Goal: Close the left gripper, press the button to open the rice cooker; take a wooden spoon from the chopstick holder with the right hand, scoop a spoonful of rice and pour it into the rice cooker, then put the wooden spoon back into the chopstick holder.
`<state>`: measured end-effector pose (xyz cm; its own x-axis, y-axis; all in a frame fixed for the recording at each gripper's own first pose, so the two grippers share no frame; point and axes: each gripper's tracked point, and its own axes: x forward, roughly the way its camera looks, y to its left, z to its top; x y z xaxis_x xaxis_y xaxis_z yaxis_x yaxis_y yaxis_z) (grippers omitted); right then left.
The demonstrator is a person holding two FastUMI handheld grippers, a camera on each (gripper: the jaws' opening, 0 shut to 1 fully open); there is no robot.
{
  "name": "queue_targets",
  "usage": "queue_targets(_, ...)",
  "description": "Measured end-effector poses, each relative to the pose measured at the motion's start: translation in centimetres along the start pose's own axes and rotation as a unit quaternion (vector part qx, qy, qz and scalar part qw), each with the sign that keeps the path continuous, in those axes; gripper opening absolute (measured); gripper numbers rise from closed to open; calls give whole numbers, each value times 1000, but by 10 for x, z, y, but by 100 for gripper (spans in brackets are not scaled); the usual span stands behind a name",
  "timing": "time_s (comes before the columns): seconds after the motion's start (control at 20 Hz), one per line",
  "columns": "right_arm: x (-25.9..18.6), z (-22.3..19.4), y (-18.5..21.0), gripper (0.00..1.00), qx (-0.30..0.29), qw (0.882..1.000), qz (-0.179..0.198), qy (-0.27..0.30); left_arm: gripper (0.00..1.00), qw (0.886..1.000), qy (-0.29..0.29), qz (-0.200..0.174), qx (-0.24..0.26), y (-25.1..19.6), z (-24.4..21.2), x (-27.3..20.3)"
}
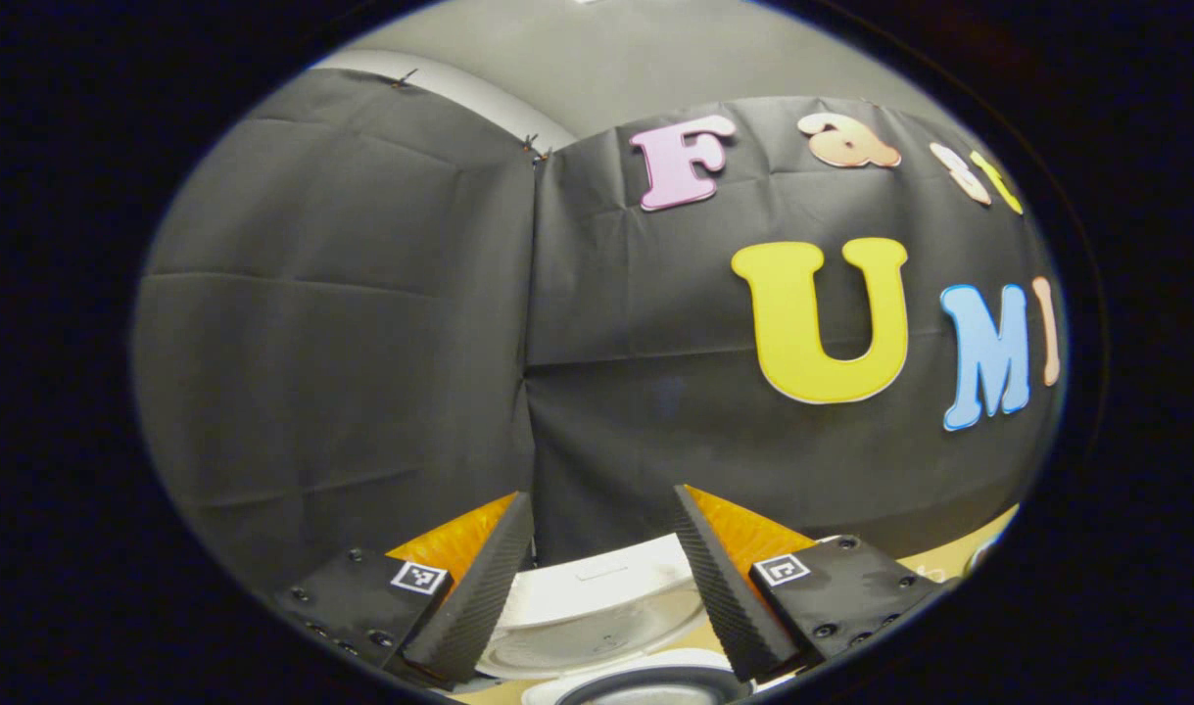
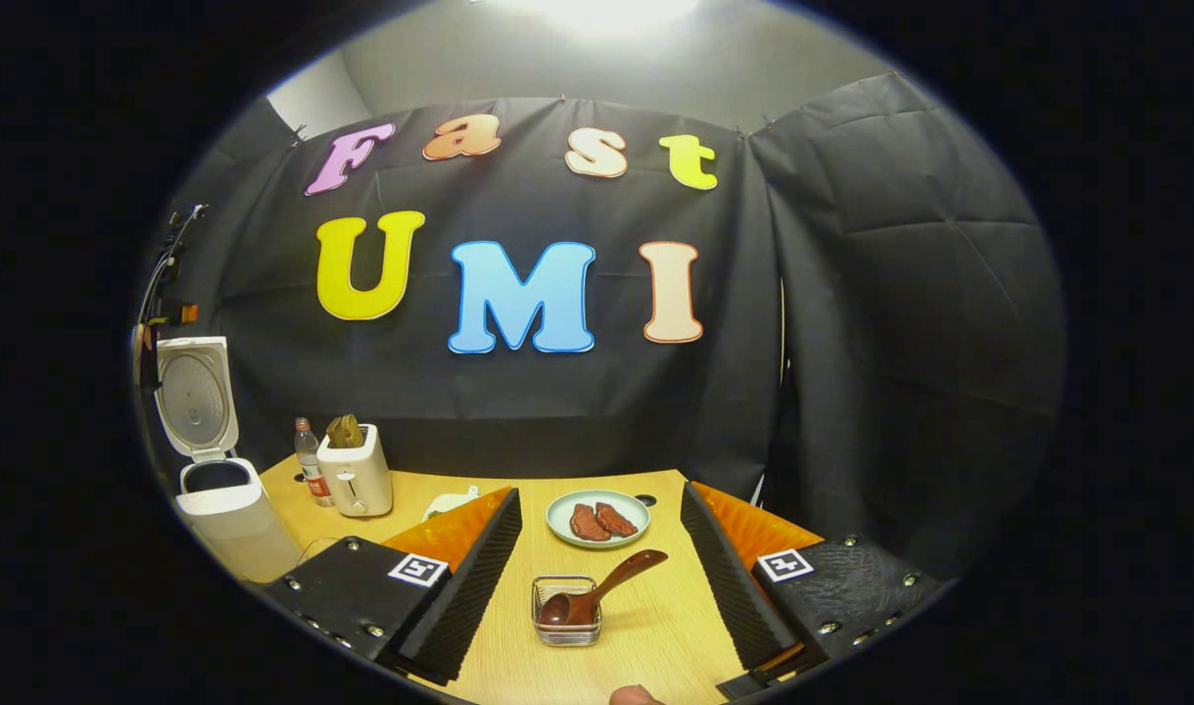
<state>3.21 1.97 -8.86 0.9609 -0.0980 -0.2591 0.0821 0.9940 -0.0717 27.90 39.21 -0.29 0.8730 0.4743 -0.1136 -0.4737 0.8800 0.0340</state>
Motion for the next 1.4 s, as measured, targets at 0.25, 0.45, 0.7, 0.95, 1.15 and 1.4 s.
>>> queue_targets(0.25,1,-3,5,99,-5,1000,7,4,98,999,36,10,-2,-4,-19,35)
queue_targets(0.45,6,-6,10,99,-5,1000,23,10,99,998,67,16,-3,-2,-37,42)
queue_targets(0.7,13,-8,14,99,11,998,53,16,98,996,83,14,-24,-6,-39,32)
queue_targets(0.95,19,-13,5,99,24,997,72,24,98,996,89,15,-25,-6,-39,29)
queue_targets(1.15,21,-16,-5,99,32,996,82,28,99,995,92,13,-25,-7,-39,29)
queue_targets(1.4,21,-14,-10,99,23,995,99,21,98,995,98,9,-26,-8,-40,27)
